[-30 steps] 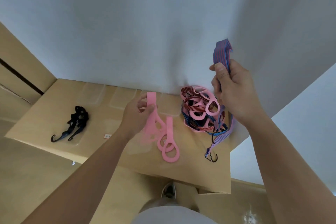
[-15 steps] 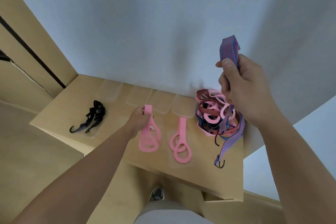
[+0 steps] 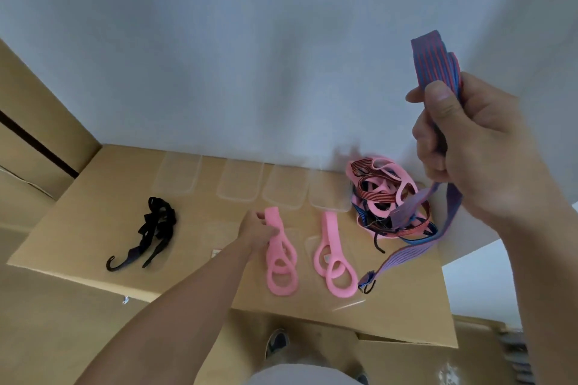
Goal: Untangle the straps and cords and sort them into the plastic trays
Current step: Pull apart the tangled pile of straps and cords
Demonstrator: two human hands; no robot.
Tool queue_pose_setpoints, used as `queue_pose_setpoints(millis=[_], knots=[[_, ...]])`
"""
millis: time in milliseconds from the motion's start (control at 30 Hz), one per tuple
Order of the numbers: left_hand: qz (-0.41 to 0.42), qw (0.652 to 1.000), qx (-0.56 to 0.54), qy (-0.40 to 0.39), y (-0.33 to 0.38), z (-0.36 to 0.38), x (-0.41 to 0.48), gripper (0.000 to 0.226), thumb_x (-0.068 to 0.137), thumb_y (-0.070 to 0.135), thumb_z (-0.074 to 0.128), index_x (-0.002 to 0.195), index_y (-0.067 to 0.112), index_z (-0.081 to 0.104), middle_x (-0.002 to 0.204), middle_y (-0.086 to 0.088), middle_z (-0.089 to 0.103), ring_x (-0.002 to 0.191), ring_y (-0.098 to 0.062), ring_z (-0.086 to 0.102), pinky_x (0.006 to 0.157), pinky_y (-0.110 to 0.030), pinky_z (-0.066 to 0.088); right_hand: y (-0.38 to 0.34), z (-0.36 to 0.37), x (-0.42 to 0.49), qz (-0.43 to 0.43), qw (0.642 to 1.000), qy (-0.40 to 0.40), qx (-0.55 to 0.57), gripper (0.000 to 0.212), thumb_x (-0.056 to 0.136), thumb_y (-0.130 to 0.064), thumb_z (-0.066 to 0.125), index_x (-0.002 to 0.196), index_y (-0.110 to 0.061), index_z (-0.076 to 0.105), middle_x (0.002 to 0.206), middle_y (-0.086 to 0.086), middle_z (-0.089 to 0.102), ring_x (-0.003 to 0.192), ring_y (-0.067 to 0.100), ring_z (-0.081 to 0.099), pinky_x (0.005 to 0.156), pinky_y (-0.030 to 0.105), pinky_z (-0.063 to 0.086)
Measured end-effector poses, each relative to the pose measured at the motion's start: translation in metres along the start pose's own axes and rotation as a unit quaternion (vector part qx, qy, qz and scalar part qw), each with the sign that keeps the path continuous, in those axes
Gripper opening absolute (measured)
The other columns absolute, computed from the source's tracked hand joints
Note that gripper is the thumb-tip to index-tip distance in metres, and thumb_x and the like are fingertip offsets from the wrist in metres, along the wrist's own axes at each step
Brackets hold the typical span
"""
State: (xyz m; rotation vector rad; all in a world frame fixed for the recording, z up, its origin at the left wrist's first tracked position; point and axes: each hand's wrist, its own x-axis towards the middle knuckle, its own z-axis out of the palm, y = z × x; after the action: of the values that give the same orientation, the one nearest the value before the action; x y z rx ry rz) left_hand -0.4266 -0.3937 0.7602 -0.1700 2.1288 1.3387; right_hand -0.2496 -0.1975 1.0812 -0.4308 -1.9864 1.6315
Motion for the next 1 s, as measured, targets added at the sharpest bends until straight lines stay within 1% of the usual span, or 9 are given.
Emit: queue_pose_setpoints(millis=[67,167,267,400,633,733,800,900,1000], knots=[[0.005,0.998,0.054,0.019,-0.003,-0.001,0.008,0.041,0.080,0.000,0.073,0.116,0.009,0.054,0.116,-0.009,0.065,0.104,-0.028,0.065,0.090,-0.043,0.057,-0.001,0.011,0.001,0.002,1.000,0.008,0.000,0.023,0.108,-0.026,0.044,0.094,-0.017,0.059,0.055,0.002,0.043,0.042,0.016,0.031,0.039,0.020,0.026],[0.020,0.993,0.115,0.008,-0.010,0.001,0.013,0.042,0.084,0.004,0.071,0.123,0.012,0.060,0.117,-0.005,0.068,0.105,-0.023,0.065,0.086,-0.030,0.052,-0.002,0.024,0.002,-0.002,1.000,0.020,0.002,0.023,0.108,-0.026,0.043,0.094,-0.018,0.059,0.054,0.001,0.042,0.041,0.015,0.029,0.039,0.020,0.025],[0.054,0.987,0.152,-0.003,-0.015,0.000,0.016,0.039,0.086,0.005,0.068,0.124,0.013,0.067,0.118,-0.003,0.071,0.106,-0.021,0.066,0.081,-0.023,0.047,-0.002,0.037,0.002,-0.007,1.000,0.029,0.000,0.023,0.108,-0.027,0.042,0.095,-0.019,0.059,0.055,-0.001,0.042,0.040,0.014,0.029,0.039,0.021,0.026],[0.077,0.979,0.187,-0.012,-0.016,-0.004,0.019,0.030,0.089,0.009,0.062,0.119,0.012,0.070,0.114,-0.003,0.073,0.103,-0.021,0.067,0.079,-0.024,0.047,-0.003,0.050,0.002,-0.013,0.999,0.040,0.001,0.023,0.108,-0.028,0.042,0.094,-0.020,0.059,0.055,-0.001,0.043,0.040,0.014,0.030,0.040,0.021,0.026],[0.105,0.975,0.186,-0.051,-0.009,-0.009,0.012,0.027,0.089,0.011,0.060,0.116,0.010,0.067,0.112,-0.005,0.072,0.103,-0.024,0.068,0.089,-0.037,0.055,-0.011,0.061,-0.006,-0.025,0.999,0.043,-0.001,0.023,0.108,-0.026,0.042,0.093,-0.019,0.058,0.054,-0.001,0.043,0.042,0.016,0.032,0.040,0.022,0.027],[0.125,0.975,0.182,-0.032,-0.003,-0.012,-0.004,0.024,0.089,0.007,0.055,0.111,0.009,0.065,0.108,-0.007,0.069,0.099,-0.026,0.065,0.081,-0.033,0.051,-0.014,0.062,-0.012,-0.031,0.999,0.025,0.003,0.024,0.108,-0.027,0.042,0.092,-0.019,0.058,0.056,-0.001,0.044,0.044,0.016,0.034,0.043,0.022,0.028],[0.134,0.976,0.170,-0.019,0.001,-0.015,-0.019,0.027,0.089,0.005,0.053,0.113,0.009,0.064,0.111,-0.008,0.068,0.101,-0.028,0.064,0.084,-0.035,0.052,-0.018,0.063,-0.017,-0.028,1.000,0.011,0.005,0.024,0.108,-0.027,0.042,0.092,-0.019,0.058,0.056,-0.002,0.044,0.044,0.016,0.035,0.043,0.022,0.028],[0.127,0.979,0.154,-0.029,0.006,-0.022,-0.043,0.035,0.089,0.005,0.050,0.121,0.010,0.064,0.116,-0.007,0.068,0.104,-0.029,0.065,0.088,-0.040,0.055,-0.025,0.065,-0.025,-0.020,1.000,-0.008,0.014,0.024,0.108,-0.027,0.042,0.092,-0.018,0.057,0.056,-0.002,0.045,0.045,0.016,0.035,0.042,0.023,0.028],[0.111,0.984,0.128,-0.047,0.006,-0.030,-0.065,0.035,0.092,0.010,0.053,0.124,0.011,0.067,0.122,-0.007,0.069,0.107,-0.026,0.066,0.089,-0.036,0.054,-0.030,0.066,-0.035,-0.020,0.999,-0.025,0.018,0.024,0.108,-0.027,0.043,0.093,-0.017,0.057,0.055,-0.004,0.046,0.045,0.015,0.037,0.041,0.024,0.029]])
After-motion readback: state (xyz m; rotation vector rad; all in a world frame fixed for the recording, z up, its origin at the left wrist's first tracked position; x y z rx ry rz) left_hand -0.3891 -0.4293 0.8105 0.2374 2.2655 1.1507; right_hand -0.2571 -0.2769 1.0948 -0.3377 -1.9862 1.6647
